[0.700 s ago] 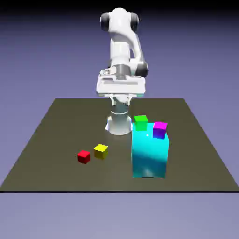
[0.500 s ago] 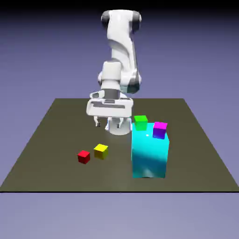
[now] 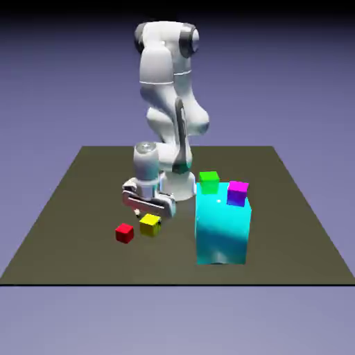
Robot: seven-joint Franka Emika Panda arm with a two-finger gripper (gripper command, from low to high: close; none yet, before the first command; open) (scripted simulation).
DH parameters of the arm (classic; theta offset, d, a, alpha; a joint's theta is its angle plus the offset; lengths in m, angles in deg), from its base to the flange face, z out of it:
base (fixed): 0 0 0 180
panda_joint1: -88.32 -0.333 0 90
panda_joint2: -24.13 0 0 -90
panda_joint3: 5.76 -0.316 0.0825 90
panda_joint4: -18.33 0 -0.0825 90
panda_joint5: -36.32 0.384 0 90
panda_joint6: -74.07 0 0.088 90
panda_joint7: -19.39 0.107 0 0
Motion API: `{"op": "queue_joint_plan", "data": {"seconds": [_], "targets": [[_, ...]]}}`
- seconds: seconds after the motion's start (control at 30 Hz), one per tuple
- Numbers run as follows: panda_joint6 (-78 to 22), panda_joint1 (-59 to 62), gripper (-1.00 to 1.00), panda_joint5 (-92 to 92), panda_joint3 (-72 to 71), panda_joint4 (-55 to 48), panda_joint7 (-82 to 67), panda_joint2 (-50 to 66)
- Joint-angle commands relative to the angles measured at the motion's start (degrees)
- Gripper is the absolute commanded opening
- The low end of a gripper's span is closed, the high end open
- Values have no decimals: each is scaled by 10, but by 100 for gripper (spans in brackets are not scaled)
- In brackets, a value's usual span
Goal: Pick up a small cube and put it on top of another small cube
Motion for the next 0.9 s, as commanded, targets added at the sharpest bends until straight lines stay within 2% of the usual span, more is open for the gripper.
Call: {"op": "queue_joint_plan", "data": {"seconds": [0.0, 0.03, 0.43, 0.87], "targets": [[13, -2, 0, -6, 3, -2, 4, 15], [13, -2, -100, -6, 3, -2, 4, 15], [-158, 19, -100, 73, -40, 29, -51, -187], [-463, -115, -100, -22, -86, -237, -208, -177]]}}
